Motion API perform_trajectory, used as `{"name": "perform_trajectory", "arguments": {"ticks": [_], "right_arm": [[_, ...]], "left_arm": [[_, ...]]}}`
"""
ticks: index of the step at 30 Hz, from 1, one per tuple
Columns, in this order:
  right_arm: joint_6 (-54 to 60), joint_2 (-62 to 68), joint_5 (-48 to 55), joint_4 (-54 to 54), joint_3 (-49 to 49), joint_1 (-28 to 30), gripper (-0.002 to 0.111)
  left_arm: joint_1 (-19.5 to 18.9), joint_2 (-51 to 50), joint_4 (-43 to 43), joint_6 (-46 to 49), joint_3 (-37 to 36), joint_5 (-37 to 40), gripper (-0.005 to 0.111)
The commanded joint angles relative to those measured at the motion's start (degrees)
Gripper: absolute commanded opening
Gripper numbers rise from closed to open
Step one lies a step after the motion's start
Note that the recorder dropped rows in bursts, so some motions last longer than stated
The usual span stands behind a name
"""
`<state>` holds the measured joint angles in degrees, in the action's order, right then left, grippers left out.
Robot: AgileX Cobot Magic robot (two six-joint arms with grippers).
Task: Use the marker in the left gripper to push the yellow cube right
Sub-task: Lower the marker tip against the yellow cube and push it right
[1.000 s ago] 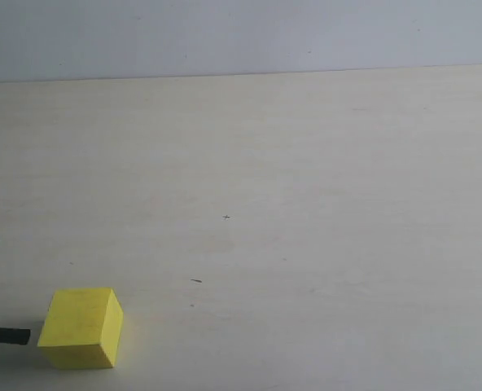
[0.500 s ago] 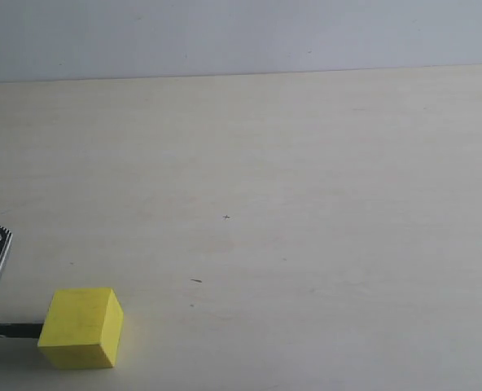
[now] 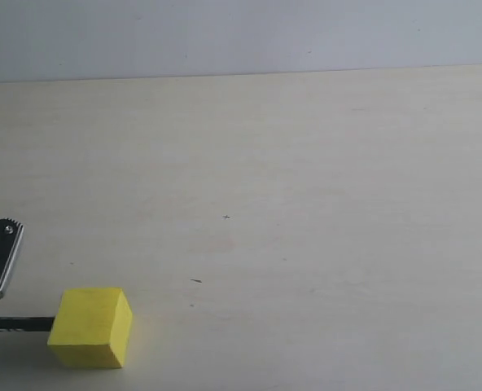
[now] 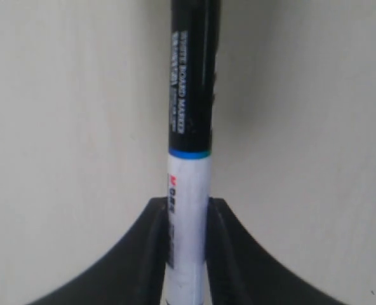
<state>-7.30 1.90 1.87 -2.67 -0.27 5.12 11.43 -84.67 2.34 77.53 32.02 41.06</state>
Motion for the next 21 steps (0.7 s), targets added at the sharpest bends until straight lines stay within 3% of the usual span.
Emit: {"name": "perform_trajectory", "arguments": {"ticks": [1,7,12,15,18,21], "right_arm": [[-0.1,-0.5,-0.7,0.0,0.3,0.3,0.0],[-0.1,-0.5,-0.7,0.0,0.3,0.3,0.0],[-0.1,-0.5,-0.7,0.0,0.3,0.3,0.0],[-0.1,-0.5,-0.7,0.0,0.3,0.3,0.0],[-0.1,-0.5,-0.7,0.0,0.3,0.3,0.0],[-0.1,-0.5,-0.7,0.0,0.3,0.3,0.0]], "left_arm": [[1.3,0.3,-2.3,0.9,1.2,1.6,0.0],[-4.1,0.3,2.4,-1.8,1.2,6.7,0.0],[-3.6,0.3,1.7,-1.3,1.3,5.2,0.0],[0.0,0.3,0.8,-1.4,2.2,4.7,0.0],[5.9,0.3,-1.0,-0.5,3.8,4.3,0.0],[8.7,0.3,-1.0,-0.1,4.1,3.9,0.0]]}}
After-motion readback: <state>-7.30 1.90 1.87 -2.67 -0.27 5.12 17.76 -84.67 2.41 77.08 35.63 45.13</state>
